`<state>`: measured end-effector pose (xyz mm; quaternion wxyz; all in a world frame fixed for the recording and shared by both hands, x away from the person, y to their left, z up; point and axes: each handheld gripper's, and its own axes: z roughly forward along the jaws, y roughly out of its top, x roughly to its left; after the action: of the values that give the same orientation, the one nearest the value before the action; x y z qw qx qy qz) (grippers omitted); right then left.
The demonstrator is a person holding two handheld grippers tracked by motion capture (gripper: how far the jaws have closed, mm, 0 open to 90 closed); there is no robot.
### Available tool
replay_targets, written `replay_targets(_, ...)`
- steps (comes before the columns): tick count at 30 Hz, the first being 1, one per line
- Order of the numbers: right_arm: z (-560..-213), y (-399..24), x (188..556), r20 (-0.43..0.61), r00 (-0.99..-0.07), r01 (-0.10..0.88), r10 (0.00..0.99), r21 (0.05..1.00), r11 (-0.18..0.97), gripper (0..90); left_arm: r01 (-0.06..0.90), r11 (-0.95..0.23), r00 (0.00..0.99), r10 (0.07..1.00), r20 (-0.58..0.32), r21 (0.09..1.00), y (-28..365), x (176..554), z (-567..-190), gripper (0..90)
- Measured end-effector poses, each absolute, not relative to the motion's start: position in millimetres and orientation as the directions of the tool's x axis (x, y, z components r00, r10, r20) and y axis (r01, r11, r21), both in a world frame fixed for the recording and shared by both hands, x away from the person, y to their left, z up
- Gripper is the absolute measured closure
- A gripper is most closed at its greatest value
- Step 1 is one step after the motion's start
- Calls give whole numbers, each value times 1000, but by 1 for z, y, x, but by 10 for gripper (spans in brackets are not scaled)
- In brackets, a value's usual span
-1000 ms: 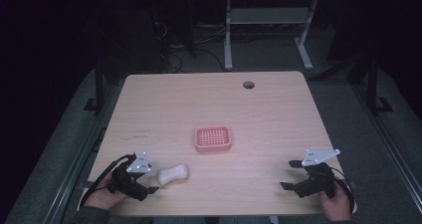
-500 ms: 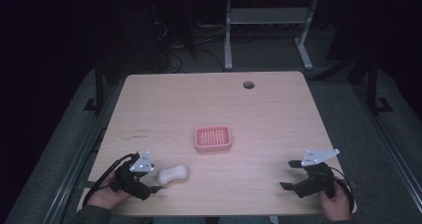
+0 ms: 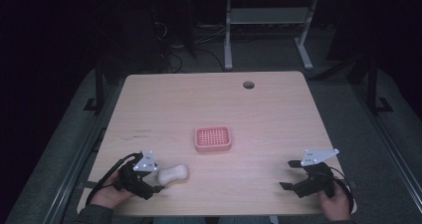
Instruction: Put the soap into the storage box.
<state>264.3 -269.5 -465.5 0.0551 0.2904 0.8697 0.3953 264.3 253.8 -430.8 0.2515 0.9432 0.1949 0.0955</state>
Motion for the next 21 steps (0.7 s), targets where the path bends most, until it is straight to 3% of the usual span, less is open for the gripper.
replay_targets(21,-465,-268,265,132,-827,458,546,721,520,142,310,-794,909,408,81,523,250,268,-428,229)
